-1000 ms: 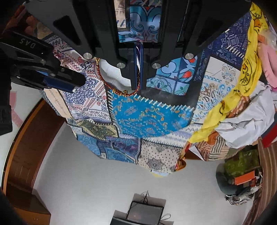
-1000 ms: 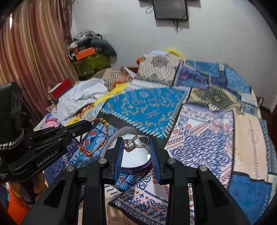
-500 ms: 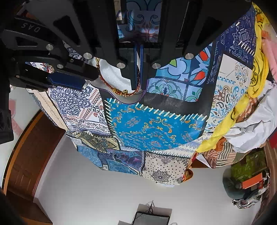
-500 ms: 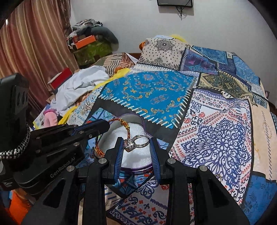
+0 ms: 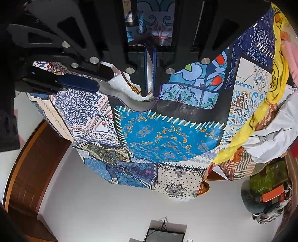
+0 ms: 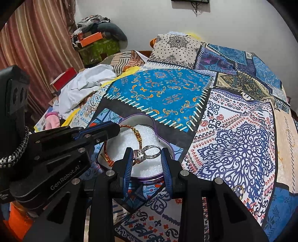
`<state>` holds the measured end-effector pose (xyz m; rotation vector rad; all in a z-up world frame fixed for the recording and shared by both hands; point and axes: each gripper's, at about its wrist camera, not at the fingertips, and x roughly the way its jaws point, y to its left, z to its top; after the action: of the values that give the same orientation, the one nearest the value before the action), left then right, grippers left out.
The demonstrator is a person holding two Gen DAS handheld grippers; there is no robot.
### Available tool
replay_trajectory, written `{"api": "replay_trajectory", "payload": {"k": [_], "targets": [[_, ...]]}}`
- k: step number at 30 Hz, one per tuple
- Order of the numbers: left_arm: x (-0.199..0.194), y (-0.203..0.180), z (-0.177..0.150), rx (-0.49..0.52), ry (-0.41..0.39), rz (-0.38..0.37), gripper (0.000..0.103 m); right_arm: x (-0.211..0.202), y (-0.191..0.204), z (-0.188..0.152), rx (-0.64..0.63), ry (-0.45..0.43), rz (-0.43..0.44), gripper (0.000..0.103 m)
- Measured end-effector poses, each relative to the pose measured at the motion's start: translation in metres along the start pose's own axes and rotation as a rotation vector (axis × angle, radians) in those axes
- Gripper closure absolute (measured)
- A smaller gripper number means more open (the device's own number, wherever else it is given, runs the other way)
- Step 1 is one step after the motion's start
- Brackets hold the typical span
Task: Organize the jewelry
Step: 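Open both tools to drop the bracelet and rings into the tin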
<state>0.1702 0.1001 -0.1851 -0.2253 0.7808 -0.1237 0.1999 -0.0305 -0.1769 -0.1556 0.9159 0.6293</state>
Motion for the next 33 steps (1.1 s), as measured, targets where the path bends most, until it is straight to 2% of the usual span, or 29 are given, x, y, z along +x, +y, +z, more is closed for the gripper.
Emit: {"api": "replay_trajectory", "payload": {"k": [5,15,25,27,30,33], "targets": [[-0.006,0.0,0.002,-0.002,0.001,0.011,0.101,-0.001,-0.001,0.001,0.008,0.009,0.0,0.073],[-0.032,-0.011,0.011,0.011,-0.042,0.031,0.093,-0.031,-0.006,0.004,0.023,-0.069,-0.023,0.071],[-0.067,-0.039,0.017,0.043,-0.107,0.035,0.059,-0.088,-0.024,0.005,0.061,-0.191,-0.083,0.071],[-0.071,-0.044,0.017,0.045,-0.114,0.033,0.054,-0.098,-0.029,0.002,0.07,-0.212,-0.099,0.07],[-0.076,-0.054,0.017,0.051,-0.117,0.029,0.052,-0.114,-0.037,-0.004,0.09,-0.249,-0.127,0.059],[-0.075,-0.064,0.018,0.057,-0.11,0.022,0.05,-0.127,-0.048,-0.01,0.107,-0.273,-0.159,0.058]]}}
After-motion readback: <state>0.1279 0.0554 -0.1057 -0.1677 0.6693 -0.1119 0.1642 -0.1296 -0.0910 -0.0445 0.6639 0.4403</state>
